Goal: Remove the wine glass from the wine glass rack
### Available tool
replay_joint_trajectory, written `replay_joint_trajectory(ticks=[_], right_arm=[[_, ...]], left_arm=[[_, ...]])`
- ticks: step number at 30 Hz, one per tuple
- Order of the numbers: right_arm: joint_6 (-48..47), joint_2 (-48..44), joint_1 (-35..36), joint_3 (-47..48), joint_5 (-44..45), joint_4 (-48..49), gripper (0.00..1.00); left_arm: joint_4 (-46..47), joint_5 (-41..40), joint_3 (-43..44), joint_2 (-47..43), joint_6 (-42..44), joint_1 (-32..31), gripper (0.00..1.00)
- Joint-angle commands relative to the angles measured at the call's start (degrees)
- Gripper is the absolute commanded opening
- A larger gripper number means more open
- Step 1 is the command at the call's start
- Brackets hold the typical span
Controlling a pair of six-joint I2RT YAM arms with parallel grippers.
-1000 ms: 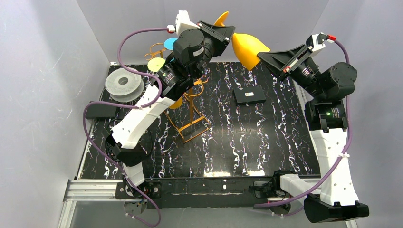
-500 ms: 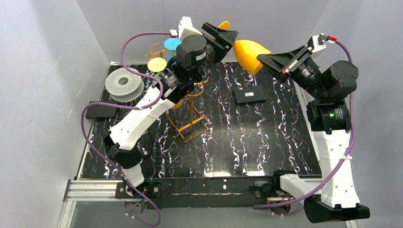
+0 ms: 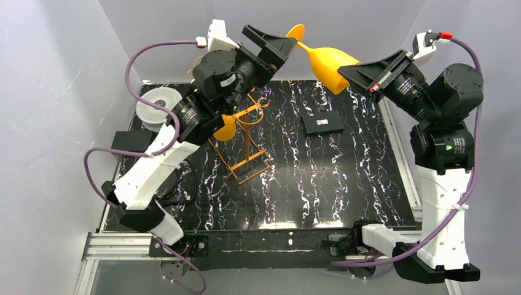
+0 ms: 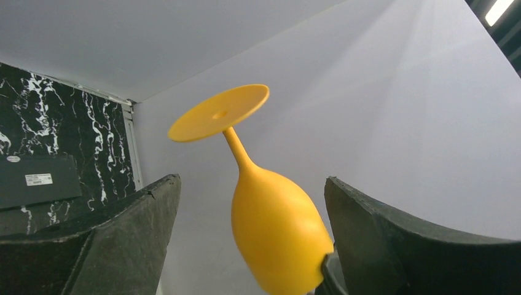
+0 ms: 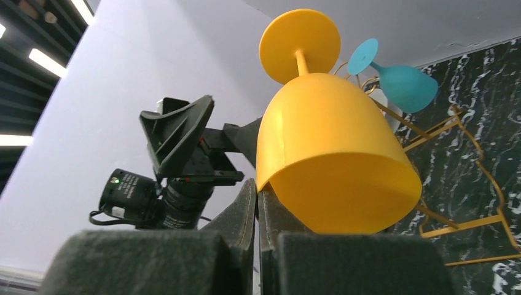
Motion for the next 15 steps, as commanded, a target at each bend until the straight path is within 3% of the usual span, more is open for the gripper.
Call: replay_joint_trajectory(ticks=[1, 10, 15], right_arm=[[-9.5, 2.0, 0.1, 8.1, 1.9, -9.6, 0.01], [-21.8, 9.2, 0.1, 23.3, 5.9, -32.8, 0.01], [-28.2, 14.0, 0.1, 31.7, 8.8, -47.6, 0.01]], left_arm=[[1.8, 2.1, -1.9, -6.8, 6.2, 0.2, 0.87], [-3.3, 5.4, -8.3, -18.1, 20.6, 0.2, 0.86], [-15.8, 5.4, -3.7, -21.6, 30.8, 0.2, 0.85]])
